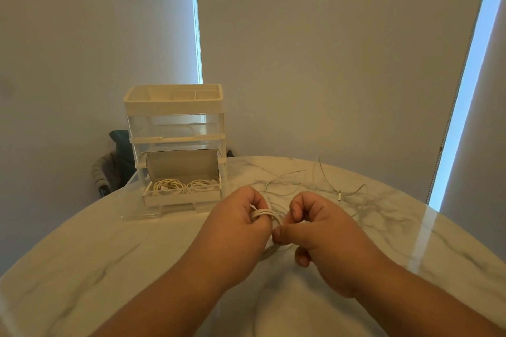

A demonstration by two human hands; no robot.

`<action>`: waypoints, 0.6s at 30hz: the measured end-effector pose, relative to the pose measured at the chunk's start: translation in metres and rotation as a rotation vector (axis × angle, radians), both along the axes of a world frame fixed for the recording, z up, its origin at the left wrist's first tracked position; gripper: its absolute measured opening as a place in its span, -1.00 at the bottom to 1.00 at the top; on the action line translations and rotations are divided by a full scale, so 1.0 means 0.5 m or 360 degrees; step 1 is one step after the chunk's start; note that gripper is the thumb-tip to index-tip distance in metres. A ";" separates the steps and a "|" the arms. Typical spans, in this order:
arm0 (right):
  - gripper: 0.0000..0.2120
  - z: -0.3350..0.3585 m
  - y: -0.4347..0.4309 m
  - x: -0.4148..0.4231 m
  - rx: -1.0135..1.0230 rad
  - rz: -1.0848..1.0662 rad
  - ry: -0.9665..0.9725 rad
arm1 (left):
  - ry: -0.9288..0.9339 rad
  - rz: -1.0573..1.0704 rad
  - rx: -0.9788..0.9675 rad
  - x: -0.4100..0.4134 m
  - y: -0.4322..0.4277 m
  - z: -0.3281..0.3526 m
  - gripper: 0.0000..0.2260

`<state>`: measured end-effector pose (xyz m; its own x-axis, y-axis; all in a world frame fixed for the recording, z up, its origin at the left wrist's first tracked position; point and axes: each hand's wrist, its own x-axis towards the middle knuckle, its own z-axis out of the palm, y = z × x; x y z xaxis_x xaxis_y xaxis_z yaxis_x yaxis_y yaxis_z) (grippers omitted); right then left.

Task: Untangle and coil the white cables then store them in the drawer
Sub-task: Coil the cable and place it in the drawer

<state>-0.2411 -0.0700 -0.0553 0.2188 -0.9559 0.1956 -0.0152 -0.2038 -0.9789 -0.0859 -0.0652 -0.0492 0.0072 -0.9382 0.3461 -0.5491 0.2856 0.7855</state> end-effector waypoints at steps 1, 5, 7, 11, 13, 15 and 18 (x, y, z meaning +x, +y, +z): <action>-0.62 0.001 0.002 0.001 -0.0013 0.0000 -0.0010 | 0.0011 0.0013 -0.0050 -0.003 0.000 -0.003 -0.89; -0.75 0.005 0.000 -0.002 0.0001 -0.0029 -0.0122 | 0.0430 -0.0112 0.0162 -0.008 -0.007 -0.007 -0.94; -0.81 0.005 -0.008 -0.009 0.0047 -0.0067 -0.0194 | 0.0732 -0.0283 0.0295 -0.010 -0.004 0.001 -0.96; -0.84 -0.002 -0.019 -0.012 0.0127 -0.0045 -0.0323 | 0.1304 -0.0469 0.0361 -0.020 0.005 0.020 -0.89; -0.85 -0.005 -0.021 -0.009 0.0133 -0.0060 -0.0360 | 0.1386 -0.0429 0.0333 -0.020 0.002 0.022 -0.88; -0.88 -0.005 -0.022 -0.007 0.0128 -0.0075 -0.0381 | 0.1425 -0.0432 0.0345 -0.019 0.000 0.023 -0.87; -0.92 -0.001 -0.018 -0.005 0.0125 -0.0078 -0.0428 | 0.1592 -0.0466 0.0384 -0.018 -0.001 0.027 -0.86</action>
<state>-0.2437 -0.0790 -0.0558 0.1223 -0.9786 0.1655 0.2393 -0.1328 -0.9618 -0.0947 -0.0658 -0.0358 -0.0514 -0.9923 0.1127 0.4408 0.0787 0.8941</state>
